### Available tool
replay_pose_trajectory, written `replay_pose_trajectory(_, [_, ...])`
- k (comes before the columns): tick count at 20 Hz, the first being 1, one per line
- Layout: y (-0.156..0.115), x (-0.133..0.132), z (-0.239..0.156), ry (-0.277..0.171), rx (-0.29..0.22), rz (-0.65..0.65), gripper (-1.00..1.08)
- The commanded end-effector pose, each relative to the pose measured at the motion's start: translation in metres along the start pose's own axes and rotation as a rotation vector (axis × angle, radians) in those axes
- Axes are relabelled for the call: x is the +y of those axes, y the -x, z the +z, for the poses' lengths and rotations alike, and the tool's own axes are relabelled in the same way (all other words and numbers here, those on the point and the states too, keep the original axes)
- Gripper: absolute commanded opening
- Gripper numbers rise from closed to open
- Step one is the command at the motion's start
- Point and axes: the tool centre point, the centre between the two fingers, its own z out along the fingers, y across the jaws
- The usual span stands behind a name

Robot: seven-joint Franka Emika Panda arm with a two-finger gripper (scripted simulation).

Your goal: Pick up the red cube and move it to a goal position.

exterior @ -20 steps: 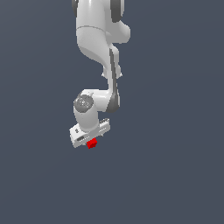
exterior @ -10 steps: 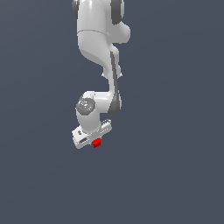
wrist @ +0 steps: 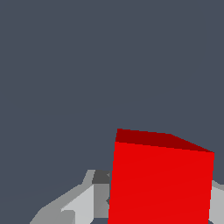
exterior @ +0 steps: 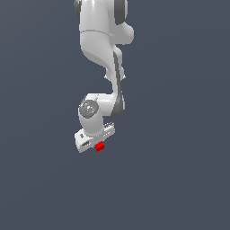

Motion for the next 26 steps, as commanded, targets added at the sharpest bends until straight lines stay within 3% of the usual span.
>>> replay_pose_trajectory(1, [0.001,-0.003,-0.001,0.0,0.001,0.0,-1.0])
replay_pose_trajectory(8, [0.007,-0.026,-0.006,0.0,0.0,-0.001,-1.0])
replay_pose_trajectory(19, [0.024,-0.083,-0.018,0.0,0.0,-0.002,-1.0])
replay_pose_trajectory(26, [0.028,-0.103,-0.022,0.0,0.0,-0.002,-1.0])
